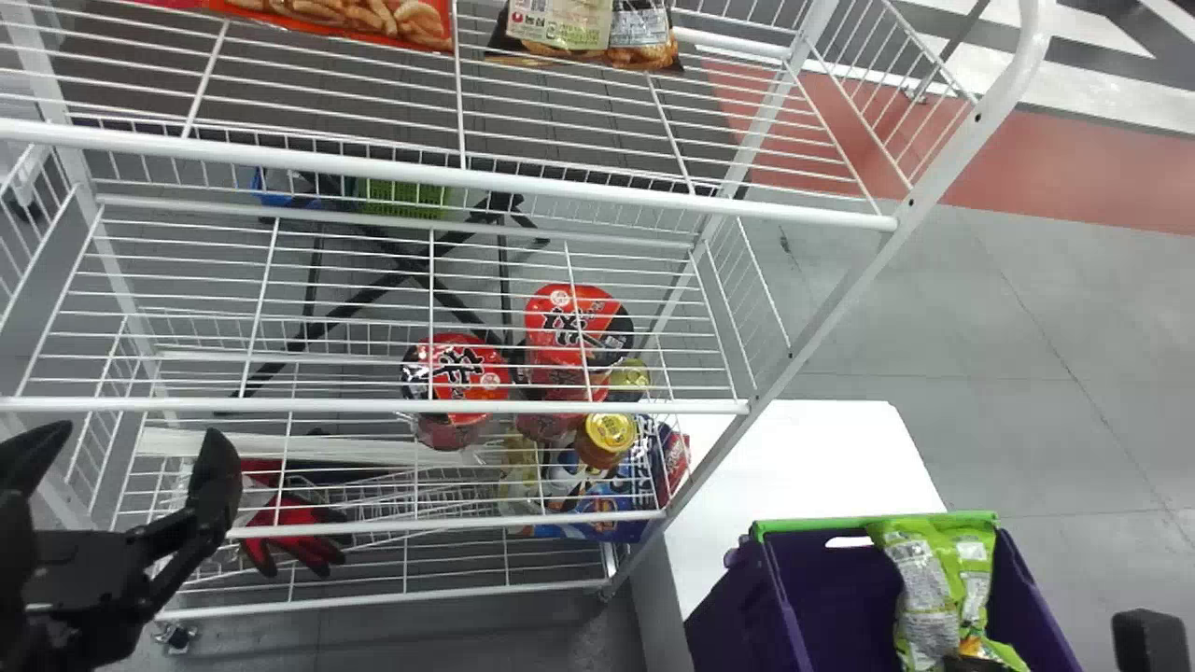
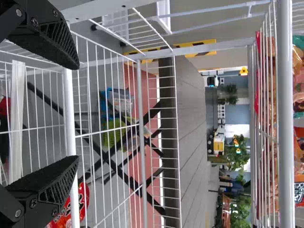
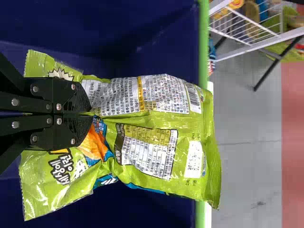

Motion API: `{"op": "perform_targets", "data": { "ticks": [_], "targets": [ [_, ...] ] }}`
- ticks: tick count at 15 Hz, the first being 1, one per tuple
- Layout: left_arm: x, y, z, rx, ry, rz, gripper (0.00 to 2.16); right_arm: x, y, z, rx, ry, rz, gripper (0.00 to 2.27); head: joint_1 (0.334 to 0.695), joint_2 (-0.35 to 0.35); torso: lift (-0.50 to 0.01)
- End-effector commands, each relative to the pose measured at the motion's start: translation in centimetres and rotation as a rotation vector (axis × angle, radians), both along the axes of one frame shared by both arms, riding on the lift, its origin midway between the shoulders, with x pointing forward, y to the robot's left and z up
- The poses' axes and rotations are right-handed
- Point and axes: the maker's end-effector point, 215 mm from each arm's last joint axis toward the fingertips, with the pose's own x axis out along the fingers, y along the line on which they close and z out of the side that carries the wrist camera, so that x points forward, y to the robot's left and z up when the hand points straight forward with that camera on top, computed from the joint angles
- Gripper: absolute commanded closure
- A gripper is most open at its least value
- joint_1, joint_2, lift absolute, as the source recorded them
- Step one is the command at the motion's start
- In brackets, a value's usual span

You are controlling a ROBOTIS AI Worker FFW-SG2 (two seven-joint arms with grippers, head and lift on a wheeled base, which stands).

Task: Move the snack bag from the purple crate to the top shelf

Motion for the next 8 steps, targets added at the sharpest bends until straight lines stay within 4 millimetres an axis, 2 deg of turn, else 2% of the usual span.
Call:
{"op": "perform_targets", "data": {
  "ticks": [1, 5, 8],
  "targets": [
    [0.0, -0.1, 0.5, -0.003, -0.007, -0.002, 0.16, 0.1, 0.1, 0.7, 0.001, -0.02, -0.006, 1.98, 0.695, -0.35, -0.265],
    [-0.1, -0.2, 0.8, -0.006, -0.01, -0.003, 0.16, 0.5, 0.6, 1.7, 0.011, -0.055, -0.005, 1.98, 0.695, -0.35, -0.25],
    [-0.1, -0.2, 0.9, -0.004, -0.012, -0.004, 0.16, 0.8, 1.3, 3.5, 0.018, -0.103, -0.001, 1.98, 0.695, -0.35, -0.238]
  ]
}}
